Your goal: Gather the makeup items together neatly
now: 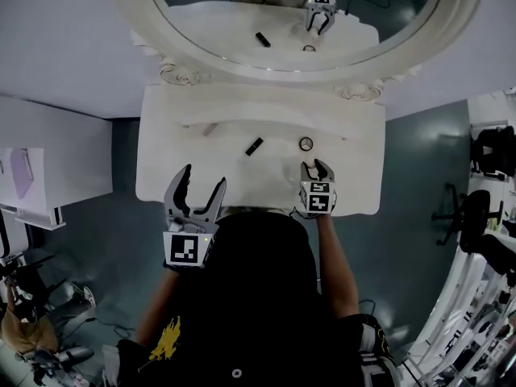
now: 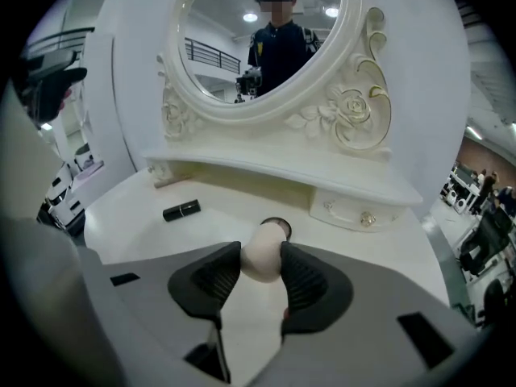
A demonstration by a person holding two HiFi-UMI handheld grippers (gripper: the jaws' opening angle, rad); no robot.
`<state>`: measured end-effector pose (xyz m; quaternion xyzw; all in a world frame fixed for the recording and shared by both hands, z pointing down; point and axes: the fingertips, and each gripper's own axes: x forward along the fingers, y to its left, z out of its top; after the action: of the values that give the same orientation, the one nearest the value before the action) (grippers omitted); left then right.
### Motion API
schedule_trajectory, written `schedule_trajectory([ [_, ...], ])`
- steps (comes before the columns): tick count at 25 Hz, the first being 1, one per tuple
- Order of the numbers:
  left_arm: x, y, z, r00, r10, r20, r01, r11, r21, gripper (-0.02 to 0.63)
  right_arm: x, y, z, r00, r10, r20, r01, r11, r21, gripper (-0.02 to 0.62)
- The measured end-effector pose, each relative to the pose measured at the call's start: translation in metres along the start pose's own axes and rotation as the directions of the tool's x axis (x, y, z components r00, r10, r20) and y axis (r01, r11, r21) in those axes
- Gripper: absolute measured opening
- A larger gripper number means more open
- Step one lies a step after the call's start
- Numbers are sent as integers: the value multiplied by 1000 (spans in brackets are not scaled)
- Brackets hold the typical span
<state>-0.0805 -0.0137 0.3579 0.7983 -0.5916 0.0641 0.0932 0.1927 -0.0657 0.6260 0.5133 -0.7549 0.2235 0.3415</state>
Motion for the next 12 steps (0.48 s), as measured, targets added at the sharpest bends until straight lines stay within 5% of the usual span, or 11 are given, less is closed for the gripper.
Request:
schedule_trajectory([
  [12,0,21,-5,999,46,20,-46,999,-1,320,42,58,121,982,109,155,-109,994,-13,172],
])
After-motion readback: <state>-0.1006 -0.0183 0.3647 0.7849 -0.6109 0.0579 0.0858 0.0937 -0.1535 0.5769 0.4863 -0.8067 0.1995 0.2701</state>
